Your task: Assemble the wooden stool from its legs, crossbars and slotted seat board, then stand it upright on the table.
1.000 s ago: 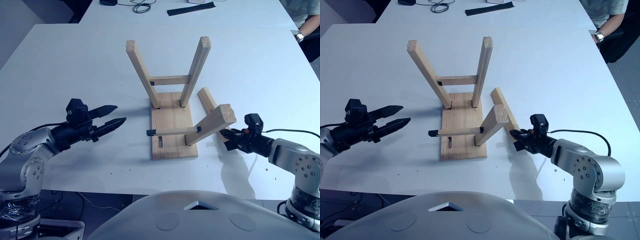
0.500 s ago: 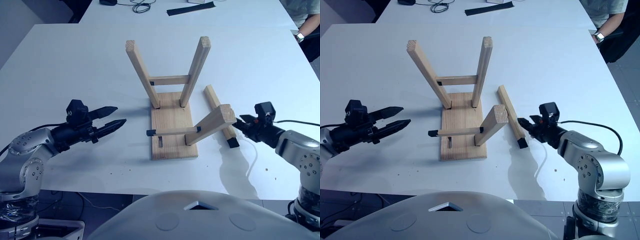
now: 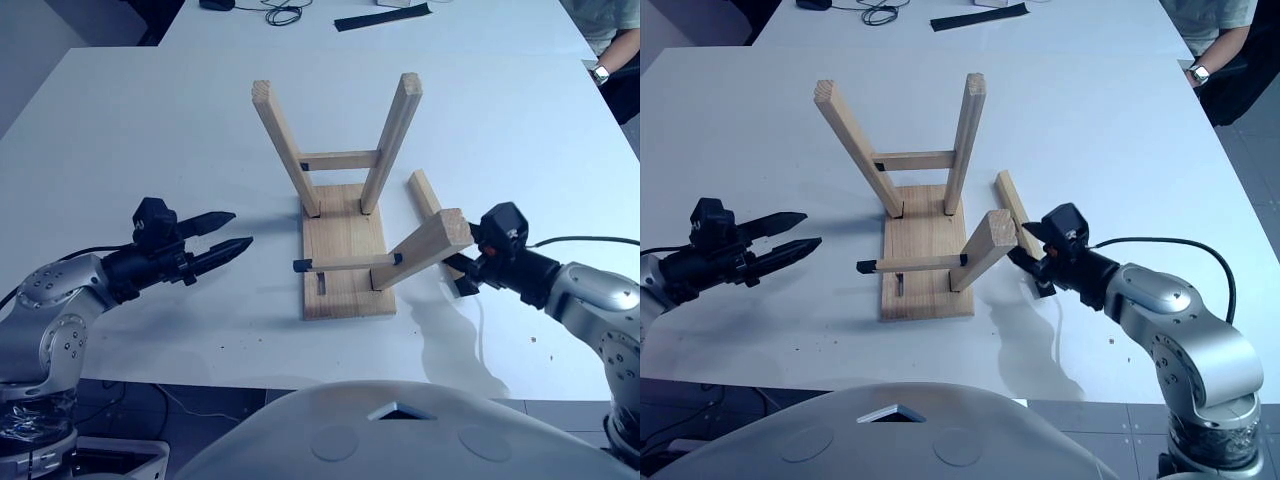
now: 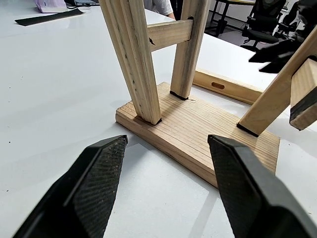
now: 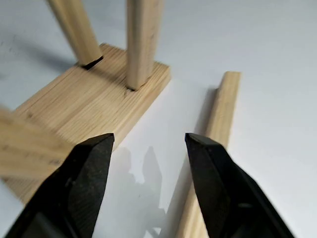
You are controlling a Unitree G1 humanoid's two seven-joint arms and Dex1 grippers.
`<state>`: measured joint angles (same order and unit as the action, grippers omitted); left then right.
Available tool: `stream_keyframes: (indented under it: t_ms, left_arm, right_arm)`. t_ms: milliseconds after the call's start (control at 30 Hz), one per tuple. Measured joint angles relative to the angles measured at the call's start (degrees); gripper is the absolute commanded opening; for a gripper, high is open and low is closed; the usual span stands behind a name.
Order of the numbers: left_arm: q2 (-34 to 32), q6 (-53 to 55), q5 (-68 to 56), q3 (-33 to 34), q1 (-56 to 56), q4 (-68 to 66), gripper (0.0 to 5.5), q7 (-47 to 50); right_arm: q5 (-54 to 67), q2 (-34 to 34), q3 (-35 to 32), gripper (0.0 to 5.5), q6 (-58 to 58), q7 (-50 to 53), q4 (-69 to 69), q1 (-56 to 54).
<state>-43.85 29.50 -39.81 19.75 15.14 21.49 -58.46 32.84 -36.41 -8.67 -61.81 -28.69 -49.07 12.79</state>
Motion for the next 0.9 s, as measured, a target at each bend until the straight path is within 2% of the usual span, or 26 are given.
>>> stream_keyframes:
  t_ms: [233, 900]
  left_arm:
    - [-0.05, 0.13, 0.08, -0.75, -0.34, 0.00, 3.01, 0.01]
    - [-0.50, 0.87, 0.09, -0.89, -0.83, -0.01, 3.01, -0.01]
  right_arm:
    - [-4.80, -4.35, 3.17, 2.65, 6.30, -1.49, 2.53, 4.81]
    - [-10.43, -4.86, 4.84, 2.65, 12.81, -2.10, 7.26, 7.98]
